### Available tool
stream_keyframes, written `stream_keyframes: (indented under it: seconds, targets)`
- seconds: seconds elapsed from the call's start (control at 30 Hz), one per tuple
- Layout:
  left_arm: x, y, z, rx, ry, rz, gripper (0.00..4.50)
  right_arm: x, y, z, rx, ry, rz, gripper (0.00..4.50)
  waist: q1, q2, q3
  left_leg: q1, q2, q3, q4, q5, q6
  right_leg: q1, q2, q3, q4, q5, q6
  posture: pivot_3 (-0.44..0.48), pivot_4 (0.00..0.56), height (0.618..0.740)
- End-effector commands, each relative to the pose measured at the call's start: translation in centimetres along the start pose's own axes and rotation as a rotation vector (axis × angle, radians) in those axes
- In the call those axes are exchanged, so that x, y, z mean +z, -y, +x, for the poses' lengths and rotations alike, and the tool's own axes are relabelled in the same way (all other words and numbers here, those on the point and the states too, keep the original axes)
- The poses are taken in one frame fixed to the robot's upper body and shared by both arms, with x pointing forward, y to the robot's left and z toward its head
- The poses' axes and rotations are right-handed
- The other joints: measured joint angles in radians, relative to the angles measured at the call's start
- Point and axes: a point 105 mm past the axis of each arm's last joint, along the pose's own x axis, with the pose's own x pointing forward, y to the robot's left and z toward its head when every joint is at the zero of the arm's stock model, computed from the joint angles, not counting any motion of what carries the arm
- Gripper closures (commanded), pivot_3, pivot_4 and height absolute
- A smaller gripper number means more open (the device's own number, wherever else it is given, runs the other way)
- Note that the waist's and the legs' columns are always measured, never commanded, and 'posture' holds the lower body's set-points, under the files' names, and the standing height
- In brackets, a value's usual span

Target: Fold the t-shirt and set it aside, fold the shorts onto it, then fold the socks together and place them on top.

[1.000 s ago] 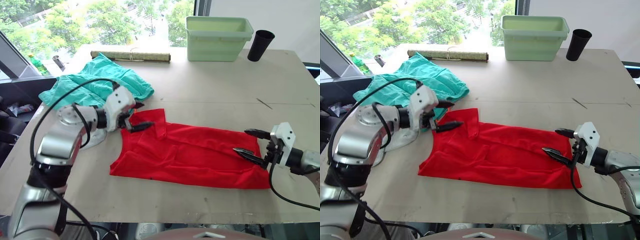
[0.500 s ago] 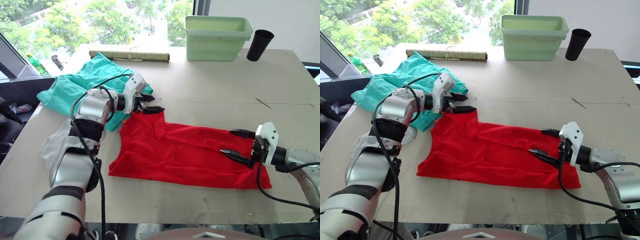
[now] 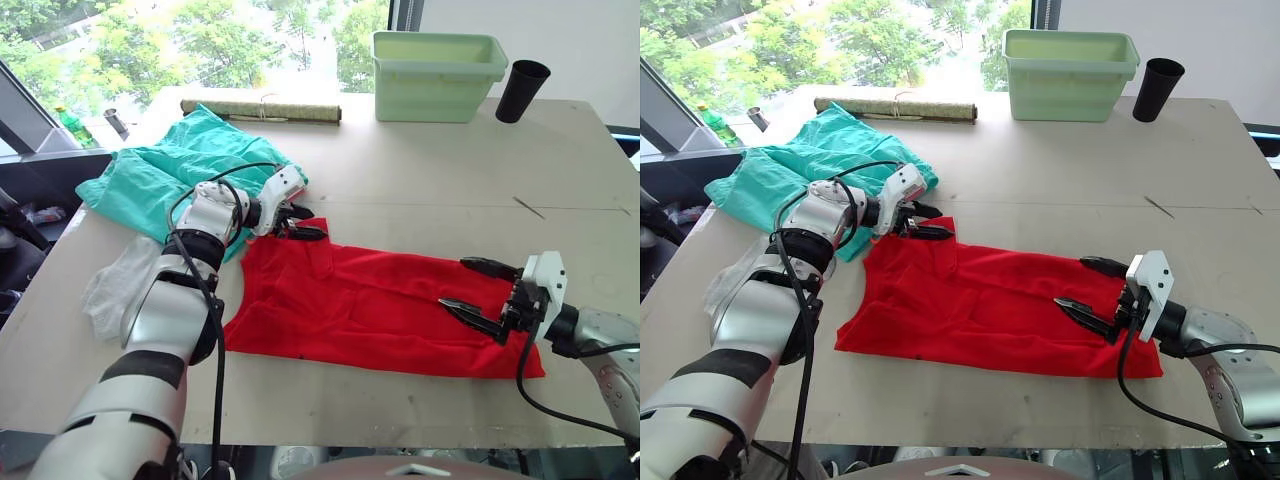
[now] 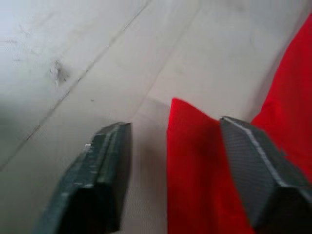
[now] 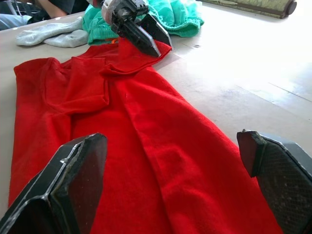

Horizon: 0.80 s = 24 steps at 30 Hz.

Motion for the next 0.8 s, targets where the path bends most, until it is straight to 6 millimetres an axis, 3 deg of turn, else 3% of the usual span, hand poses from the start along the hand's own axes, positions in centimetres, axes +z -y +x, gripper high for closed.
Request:
stream_keyframes:
  seconds: [0.03,0.13,0.37,0.47,0.67,0.8]
  targets:
    - [2.5,0.0,-1.8,-0.038,0.105,0.049,2.93,1.5,0.2,-0.2,-0.015,0.04,-0.058,0.0,0.0,0.0,0.0,0.0,0.0,0.0,0.0,0.0,0.0,0.0,0.0,0.0,0.0,0.0,0.0,0.0,0.15,0.737]
    - [2.0,0.3,-2.5,-0.079,0.104,0.032,4.44,1.6,0.3,-0.2,-0.015,0.037,-0.061,0.0,-0.001,0.0,0.0,0.0,0.0,0.0,0.0,0.0,0.0,0.0,0.0,0.0,0.0,0.0,0.0,0.0,0.15,0.737]
    - [0.7,0.7,-3.8,-0.117,0.066,0.024,4.48,1.7,0.7,0.0,-0.01,0.029,-0.074,0.0,0.0,0.0,0.0,0.0,0.0,0.0,0.0,0.0,0.0,0.0,0.0,0.0,0.0,0.0,0.0,0.0,0.15,0.737]
    - [1.9,-0.3,-3.4,-0.032,0.131,0.015,4.48,1.7,0.7,0.5,0.0,0.028,-0.084,0.0,0.002,-0.001,0.0,0.0,0.0,0.0,0.0,0.0,0.0,0.0,0.0,0.0,0.0,0.0,0.0,0.0,0.15,0.737]
    - [1.7,-0.8,-2.2,0.026,0.091,0.073,2.49,1.8,0.5,0.7,0.004,0.032,-0.084,0.0,0.0,-0.001,0.0,0.0,0.0,0.0,0.0,0.0,0.0,0.0,0.0,0.0,0.0,0.0,0.0,0.0,0.15,0.737]
    - [1.3,-0.8,-1.2,0.031,0.049,0.061,2.49,1.7,0.4,0.6,-0.003,0.029,-0.086,0.0,-0.001,-0.001,0.0,0.0,0.0,0.0,0.0,0.0,0.0,0.0,0.0,0.0,0.001,0.0,0.0,0.0,0.15,0.737]
